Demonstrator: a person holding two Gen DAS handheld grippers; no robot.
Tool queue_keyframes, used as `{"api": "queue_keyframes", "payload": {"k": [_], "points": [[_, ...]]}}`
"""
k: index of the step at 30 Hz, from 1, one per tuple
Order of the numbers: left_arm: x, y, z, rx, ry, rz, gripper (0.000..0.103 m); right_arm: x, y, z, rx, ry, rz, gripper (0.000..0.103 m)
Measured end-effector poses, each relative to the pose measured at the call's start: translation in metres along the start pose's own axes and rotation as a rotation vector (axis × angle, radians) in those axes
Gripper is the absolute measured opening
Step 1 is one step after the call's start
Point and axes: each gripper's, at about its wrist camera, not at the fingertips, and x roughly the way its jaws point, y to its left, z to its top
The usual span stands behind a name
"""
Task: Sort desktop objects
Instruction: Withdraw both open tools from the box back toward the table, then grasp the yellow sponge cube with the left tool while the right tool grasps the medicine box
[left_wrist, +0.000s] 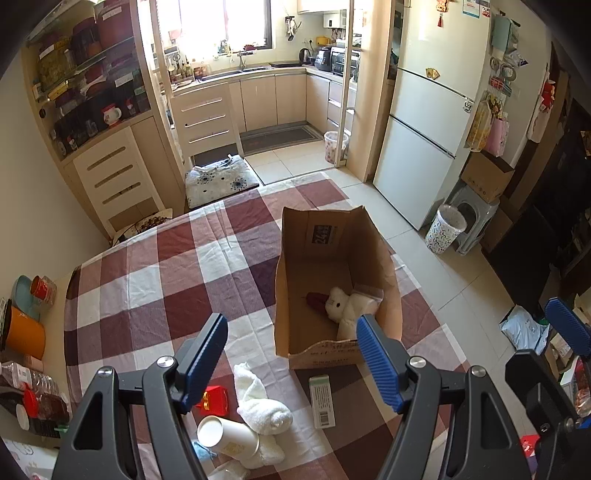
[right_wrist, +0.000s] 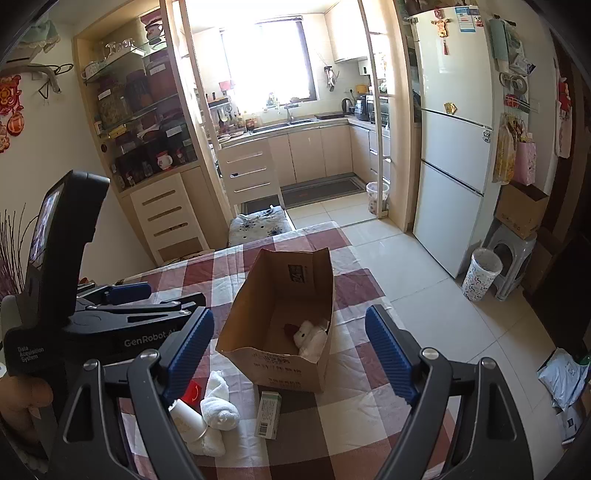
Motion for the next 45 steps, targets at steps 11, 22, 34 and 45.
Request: {"api": "queue_keyframes", "payload": {"k": [11,22,34,45], "points": [[-0.007,-0.003,-0.013,-0.011,0.006,0.014,0.074,-0.01,-0.001,-0.007,-0.005,-0.004,0.004,0.085],[0.013,0.008,-0.046,-0.048,0.093,0.042,0.074,0.002,0.008,-0.029,-0.046,0.039,0.029,0.086],[0.045,0.02,-0.094,-0.084,0.215,0.075,0.074,0.033,0.006,-0.066,-0.038,0.132,0.044,0.086],[0.062,0.059,-0.165,-0.151,0.274,0.081,0.074,0.075,0.003,-0.126,-0.078,0.246,0.031,0.086]]}}
